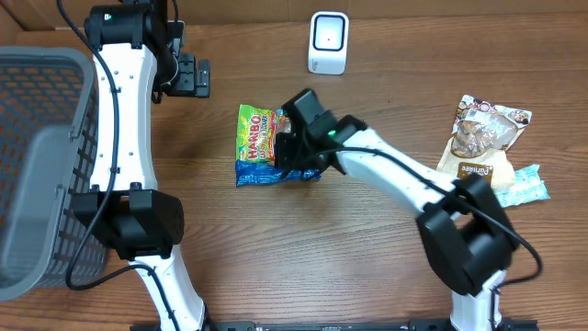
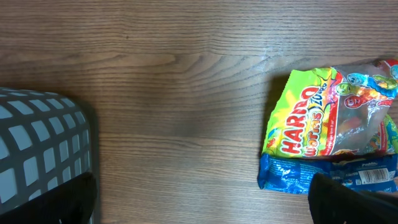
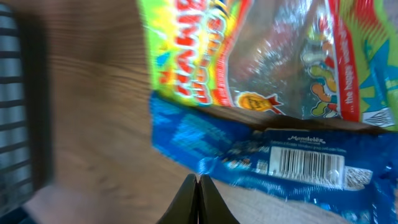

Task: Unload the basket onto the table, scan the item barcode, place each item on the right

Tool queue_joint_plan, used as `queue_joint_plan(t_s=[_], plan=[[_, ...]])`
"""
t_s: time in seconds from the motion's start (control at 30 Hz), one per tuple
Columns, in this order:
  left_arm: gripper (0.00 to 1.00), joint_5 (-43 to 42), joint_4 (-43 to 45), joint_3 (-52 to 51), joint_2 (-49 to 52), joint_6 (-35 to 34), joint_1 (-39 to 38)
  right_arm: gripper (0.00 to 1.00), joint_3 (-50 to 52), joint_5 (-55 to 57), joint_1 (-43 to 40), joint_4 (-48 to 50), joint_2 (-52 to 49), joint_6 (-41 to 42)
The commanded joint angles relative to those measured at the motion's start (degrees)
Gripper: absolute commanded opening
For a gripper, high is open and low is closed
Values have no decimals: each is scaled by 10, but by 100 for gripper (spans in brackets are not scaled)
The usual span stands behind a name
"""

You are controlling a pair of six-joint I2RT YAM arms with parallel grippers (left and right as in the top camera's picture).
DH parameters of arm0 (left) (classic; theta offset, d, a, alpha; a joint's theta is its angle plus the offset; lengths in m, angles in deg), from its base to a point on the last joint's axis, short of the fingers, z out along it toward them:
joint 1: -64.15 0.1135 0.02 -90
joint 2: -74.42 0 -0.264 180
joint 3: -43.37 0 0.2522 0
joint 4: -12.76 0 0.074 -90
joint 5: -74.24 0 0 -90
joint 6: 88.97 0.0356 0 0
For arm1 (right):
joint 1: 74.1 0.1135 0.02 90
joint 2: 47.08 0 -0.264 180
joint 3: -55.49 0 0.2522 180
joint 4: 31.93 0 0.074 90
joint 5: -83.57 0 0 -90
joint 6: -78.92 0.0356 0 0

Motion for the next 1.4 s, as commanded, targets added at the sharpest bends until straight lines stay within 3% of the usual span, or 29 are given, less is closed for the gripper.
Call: queue_joint_plan(t_s=[0.0, 0.23, 0.33, 0.47, 0.6, 0.67, 0.7, 0.77, 0.87, 0.97, 1.1, 1.37], plan=[[100, -6, 1, 4, 4, 11, -4, 4, 7, 51, 6, 10, -55, 32], [100, -6, 1, 4, 4, 11, -4, 4, 6, 51, 5, -17, -73, 33], [99, -7, 1, 4, 4, 11, -4, 4, 1, 47, -3, -78, -73, 9], [100, -7, 1, 4, 4, 11, -4, 4, -30, 50, -33, -177, -73, -82], [100, -6, 1, 4, 4, 11, -4, 4, -87, 51, -101, -240, -73, -283], [100, -7, 1, 4, 4, 11, -4, 4, -137, 50, -141, -280, -73, -341], [100, -6, 1, 4, 4, 11, -4, 6, -160, 42, -155, -300, -73, -340], [100, -6, 1, 4, 4, 11, -4, 21, -220, 4, -184, -346, -73, -319], [100, -6, 1, 4, 4, 11, -4, 33, -324, -43, -234, -440, -73, -195], [100, -6, 1, 4, 4, 11, -4, 41, -340, -67, -256, -479, -72, -131], [100, -6, 1, 4, 4, 11, -4, 46, -313, -65, -257, -486, -74, -131], [100, -6, 1, 4, 4, 11, -4, 44, -203, -59, -244, -440, -74, -116]])
